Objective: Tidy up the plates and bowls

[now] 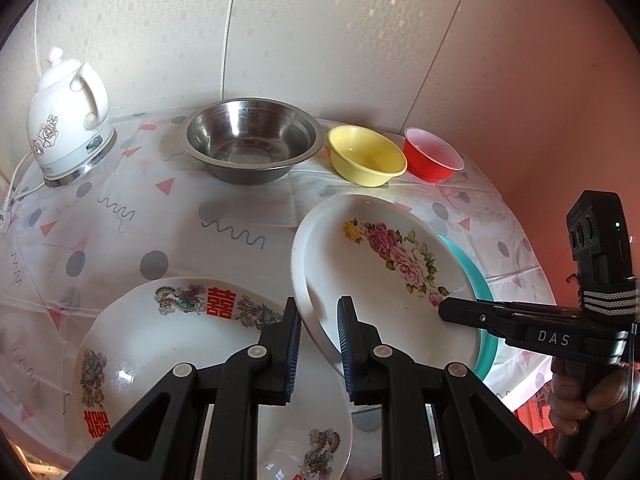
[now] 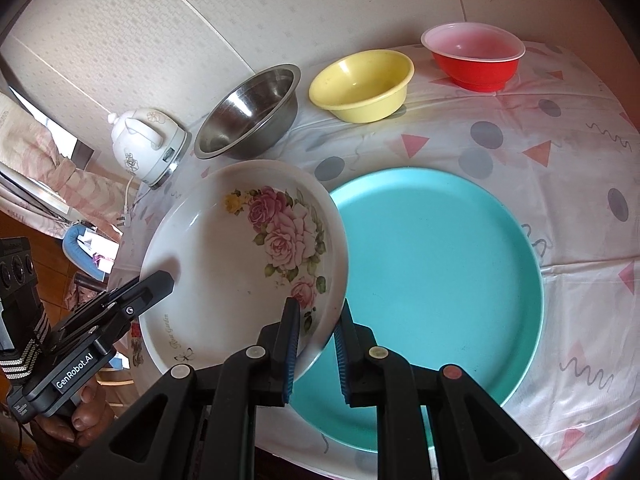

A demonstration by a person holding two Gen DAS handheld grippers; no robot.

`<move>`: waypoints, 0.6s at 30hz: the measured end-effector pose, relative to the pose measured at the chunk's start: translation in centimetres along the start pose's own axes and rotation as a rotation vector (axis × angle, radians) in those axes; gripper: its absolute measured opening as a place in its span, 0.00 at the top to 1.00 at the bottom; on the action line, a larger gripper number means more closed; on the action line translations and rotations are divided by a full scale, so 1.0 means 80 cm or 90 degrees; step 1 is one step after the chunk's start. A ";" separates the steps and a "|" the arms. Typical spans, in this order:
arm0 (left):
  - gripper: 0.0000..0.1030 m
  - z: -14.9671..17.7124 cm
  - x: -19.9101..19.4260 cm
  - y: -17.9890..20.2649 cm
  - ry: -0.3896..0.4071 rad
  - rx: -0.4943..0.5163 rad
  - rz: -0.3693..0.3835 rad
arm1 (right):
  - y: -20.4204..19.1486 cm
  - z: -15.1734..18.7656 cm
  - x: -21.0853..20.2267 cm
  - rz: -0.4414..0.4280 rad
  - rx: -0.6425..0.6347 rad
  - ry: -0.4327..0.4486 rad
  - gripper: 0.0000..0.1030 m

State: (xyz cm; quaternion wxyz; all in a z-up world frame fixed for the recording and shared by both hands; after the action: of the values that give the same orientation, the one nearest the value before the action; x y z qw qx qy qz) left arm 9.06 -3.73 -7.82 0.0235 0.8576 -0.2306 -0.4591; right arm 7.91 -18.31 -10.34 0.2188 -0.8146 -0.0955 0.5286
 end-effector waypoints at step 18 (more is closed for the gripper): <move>0.81 0.009 0.047 0.071 -0.051 0.060 0.039 | 0.071 0.021 -0.028 0.061 0.055 0.013 0.83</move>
State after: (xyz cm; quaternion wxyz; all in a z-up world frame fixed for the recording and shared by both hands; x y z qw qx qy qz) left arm 8.15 -10.20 -9.69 -0.0124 0.8312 -0.2788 -0.4808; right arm 5.02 -23.80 -11.71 0.2290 -0.8135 -0.0315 0.5337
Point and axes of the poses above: each gripper's, at about its wrist camera, not at the fingertips, and x roughly the way its jaws point, y to its right, z to its underside, the point moved 7 cm from there along x, roughly the way its jaws point, and after that the axes turned 1 degree about z, right-handed, at the moved point
